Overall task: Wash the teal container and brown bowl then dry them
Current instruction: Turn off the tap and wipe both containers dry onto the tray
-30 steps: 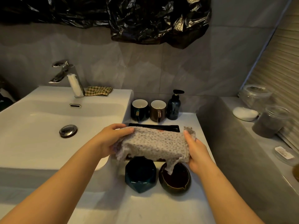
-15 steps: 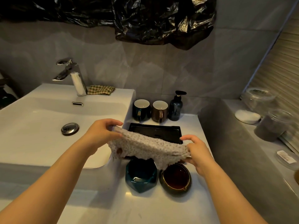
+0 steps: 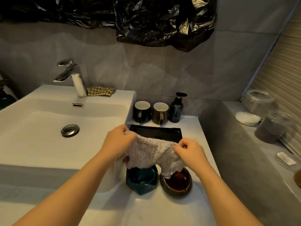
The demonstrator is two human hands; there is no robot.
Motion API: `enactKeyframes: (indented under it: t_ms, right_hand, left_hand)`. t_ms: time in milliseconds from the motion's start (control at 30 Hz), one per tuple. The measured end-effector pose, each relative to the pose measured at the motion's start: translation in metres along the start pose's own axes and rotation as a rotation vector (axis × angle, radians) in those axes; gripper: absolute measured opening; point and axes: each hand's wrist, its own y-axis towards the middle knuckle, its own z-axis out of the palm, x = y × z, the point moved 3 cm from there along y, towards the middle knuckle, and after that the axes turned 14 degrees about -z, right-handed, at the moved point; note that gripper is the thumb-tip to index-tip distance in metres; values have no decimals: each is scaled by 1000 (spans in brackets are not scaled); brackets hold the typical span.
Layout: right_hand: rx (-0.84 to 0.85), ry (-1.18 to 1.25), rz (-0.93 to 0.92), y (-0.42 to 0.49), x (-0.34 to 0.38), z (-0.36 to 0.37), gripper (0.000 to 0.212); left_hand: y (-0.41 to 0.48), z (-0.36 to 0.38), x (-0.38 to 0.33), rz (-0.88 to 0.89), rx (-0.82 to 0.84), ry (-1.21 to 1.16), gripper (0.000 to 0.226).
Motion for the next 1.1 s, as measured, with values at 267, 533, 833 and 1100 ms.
enactKeyframes:
  t_ms: [267, 533, 833, 1100]
  right_hand:
    - [60, 1065, 327, -12, 40, 37, 22]
    - [-25, 609, 263, -10, 19, 31, 17]
    - [94, 1278, 428, -23, 0, 59, 29]
    - [-175, 673, 407, -21, -21, 55, 33]
  left_hand:
    - [-31, 56, 6, -54, 443, -189, 28]
    - [-28, 43, 23, -210, 499, -507, 18]
    - [-17, 42, 38, -129, 281, -135, 15]
    - [-11, 67, 68, -38, 35, 863, 21]
